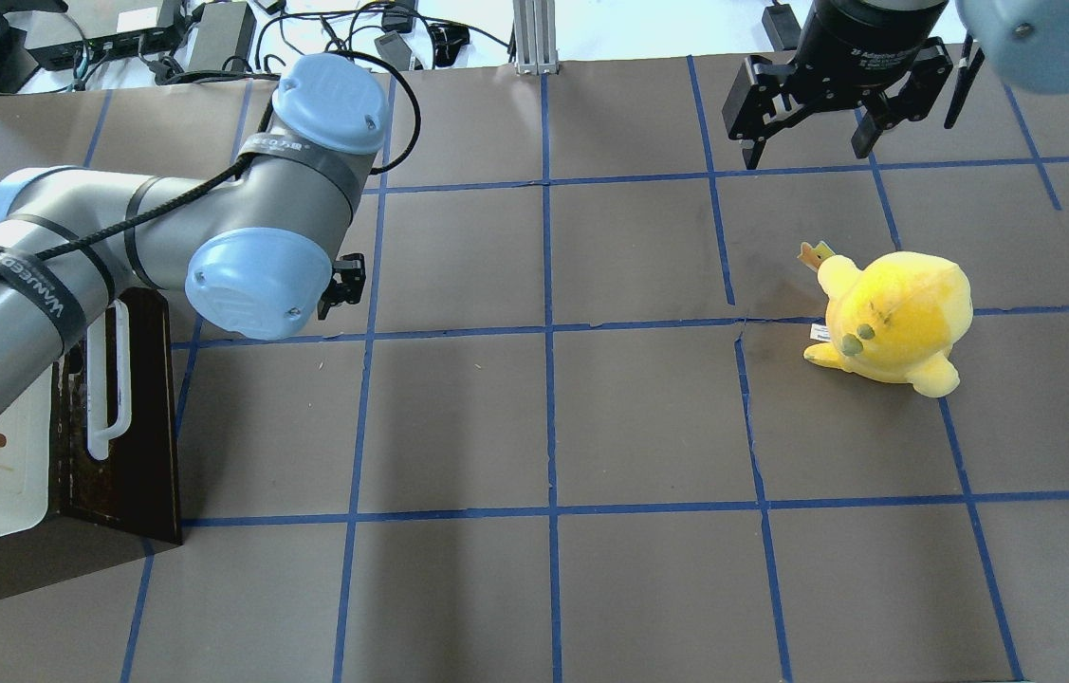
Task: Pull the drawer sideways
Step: 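Lower the left gripper around the white drawer handle, then close the left gripper on the white drawer handle, then pull the drawer outward from the cabinet with the left gripper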
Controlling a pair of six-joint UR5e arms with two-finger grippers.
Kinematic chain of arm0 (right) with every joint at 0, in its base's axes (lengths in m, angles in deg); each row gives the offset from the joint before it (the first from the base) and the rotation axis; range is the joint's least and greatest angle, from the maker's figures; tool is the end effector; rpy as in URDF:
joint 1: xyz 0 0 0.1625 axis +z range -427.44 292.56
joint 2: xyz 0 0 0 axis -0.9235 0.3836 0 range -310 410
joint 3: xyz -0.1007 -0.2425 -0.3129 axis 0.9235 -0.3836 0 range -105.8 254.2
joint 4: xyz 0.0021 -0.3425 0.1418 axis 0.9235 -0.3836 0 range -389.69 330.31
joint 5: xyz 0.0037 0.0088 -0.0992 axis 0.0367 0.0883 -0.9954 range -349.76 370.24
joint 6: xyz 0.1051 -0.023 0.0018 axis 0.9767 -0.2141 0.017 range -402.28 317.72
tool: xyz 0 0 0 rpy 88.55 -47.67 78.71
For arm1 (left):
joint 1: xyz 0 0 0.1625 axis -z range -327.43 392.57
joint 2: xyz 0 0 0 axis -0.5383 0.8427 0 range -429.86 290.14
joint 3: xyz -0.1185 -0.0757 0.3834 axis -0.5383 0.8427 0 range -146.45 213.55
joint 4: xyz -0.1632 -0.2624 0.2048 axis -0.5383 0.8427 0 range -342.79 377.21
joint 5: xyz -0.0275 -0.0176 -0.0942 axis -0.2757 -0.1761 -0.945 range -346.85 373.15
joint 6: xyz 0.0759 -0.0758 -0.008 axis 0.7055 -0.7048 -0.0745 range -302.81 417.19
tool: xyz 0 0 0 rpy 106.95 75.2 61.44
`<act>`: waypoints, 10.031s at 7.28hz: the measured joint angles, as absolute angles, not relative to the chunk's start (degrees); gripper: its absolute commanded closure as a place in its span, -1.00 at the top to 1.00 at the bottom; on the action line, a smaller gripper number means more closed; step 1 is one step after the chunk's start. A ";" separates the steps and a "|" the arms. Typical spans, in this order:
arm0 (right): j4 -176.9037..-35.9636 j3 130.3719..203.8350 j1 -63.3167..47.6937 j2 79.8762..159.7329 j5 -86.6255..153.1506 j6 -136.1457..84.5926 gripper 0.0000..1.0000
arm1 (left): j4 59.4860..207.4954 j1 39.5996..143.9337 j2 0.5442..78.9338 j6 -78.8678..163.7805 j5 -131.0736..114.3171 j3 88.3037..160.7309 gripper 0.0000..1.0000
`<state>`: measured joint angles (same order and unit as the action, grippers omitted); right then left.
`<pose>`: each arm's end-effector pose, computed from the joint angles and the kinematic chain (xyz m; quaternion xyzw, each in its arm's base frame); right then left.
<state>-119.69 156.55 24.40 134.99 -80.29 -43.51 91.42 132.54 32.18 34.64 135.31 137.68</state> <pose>0.1479 -0.4812 0.4825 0.0267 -0.9994 0.0231 0.0045 -0.1576 -0.4569 0.3018 -0.0799 0.9539 0.0061 0.2891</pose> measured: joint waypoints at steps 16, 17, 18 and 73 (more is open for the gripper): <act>-119.69 156.55 24.40 134.99 -80.29 -43.51 1.00 | 94.44 127.17 41.88 31.80 176.09 147.35 0.80; -119.69 156.55 24.40 134.99 -80.29 -43.51 1.00 | 94.48 126.43 41.91 31.79 176.04 147.43 0.80; -119.69 156.55 24.40 134.99 -80.29 -43.51 1.00 | 94.52 125.67 41.96 31.74 176.05 147.71 0.80; -119.69 156.55 24.40 134.99 -80.29 -43.51 1.00 | 94.47 136.99 42.20 32.05 168.99 143.35 -0.48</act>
<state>-119.69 156.55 24.40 134.99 -80.29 -43.51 94.47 136.99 42.20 32.05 168.99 143.35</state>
